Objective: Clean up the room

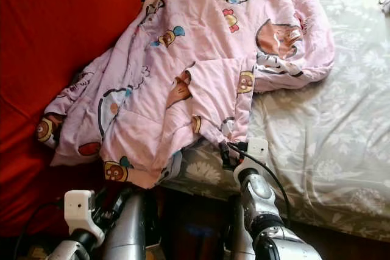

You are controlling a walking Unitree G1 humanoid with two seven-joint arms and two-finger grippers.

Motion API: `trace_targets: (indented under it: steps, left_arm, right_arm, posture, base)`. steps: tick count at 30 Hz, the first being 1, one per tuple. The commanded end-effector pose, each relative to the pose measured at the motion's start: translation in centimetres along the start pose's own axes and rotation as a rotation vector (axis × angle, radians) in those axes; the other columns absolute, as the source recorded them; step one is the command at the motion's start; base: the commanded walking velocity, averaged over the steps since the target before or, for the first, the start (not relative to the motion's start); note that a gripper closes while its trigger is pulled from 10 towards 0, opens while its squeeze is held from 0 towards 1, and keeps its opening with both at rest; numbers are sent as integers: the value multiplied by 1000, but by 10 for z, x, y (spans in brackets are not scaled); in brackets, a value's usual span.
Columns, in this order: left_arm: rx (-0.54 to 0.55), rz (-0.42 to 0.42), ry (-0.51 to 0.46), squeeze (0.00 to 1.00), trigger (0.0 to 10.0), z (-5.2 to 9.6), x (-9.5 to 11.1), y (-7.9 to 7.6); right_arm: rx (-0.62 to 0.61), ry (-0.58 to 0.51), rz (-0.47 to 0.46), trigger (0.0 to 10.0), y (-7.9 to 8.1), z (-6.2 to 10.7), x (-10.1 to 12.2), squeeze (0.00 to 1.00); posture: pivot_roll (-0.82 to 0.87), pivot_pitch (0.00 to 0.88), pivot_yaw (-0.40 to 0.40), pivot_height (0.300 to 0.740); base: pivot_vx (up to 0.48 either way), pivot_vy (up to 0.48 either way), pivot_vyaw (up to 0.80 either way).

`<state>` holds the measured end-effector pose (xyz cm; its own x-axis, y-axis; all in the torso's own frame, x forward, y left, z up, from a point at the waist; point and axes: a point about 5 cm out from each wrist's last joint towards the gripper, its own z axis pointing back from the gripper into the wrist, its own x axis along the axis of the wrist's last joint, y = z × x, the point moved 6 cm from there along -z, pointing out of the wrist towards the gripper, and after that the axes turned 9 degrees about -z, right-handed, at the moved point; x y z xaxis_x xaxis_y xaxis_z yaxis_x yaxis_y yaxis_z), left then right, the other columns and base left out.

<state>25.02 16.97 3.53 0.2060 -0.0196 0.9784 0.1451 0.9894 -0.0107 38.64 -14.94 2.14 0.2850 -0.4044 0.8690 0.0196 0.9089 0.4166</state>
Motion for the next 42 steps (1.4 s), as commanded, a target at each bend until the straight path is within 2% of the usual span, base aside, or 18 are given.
trace_targets:
  steps: [1,4,5,6,7,8,25,35,42]
  left_arm:
    - [12,3,46,0,10000,8,-10,3]
    - [14,4,55,0,10000,10,-13,3]
    - [14,5,57,0,10000,10,-13,3]
    - [15,6,61,0,10000,11,-13,3]
    - [15,7,63,0,10000,11,-13,3]
    - [15,7,64,0,10000,11,-13,2]
    - [4,8,79,0,10000,10,-18,-4]
    - [10,7,76,0,10000,8,-18,-2]
    - [8,10,76,0,10000,5,-18,-2]
  right_arm:
    - [5,25,0,10000,0,2,-9,0]
    - [12,30,13,10000,1,2,-10,0]
    - [14,30,14,7843,2,2,-10,0]
    - [18,29,13,1961,2,2,-9,0]
    - [21,27,11,1961,2,2,-9,0]
    - [24,27,8,0,3,2,-9,0]
    - [60,-19,2,0,10,-1,3,0]
    - [34,28,21,0,8,0,-7,0]
    - [7,49,-18,0,4,2,-15,0]
  posture:
    - [222,340,52,592]
    - [221,340,49,592]
    - [221,340,49,592]
    - [222,340,49,592]
    - [222,340,49,592]
    - [220,341,48,592]
    - [208,338,37,592]
    - [207,332,33,592]
    - [204,321,31,592]
  base:
    - [0,0,0]
    - [0,0,0]
    - [0,0,0]
    - [0,0,0]
    - [0,0,0]
    - [0,0,0]
    - [0,0,0]
    - [0,0,0]
    - [0,0,0]
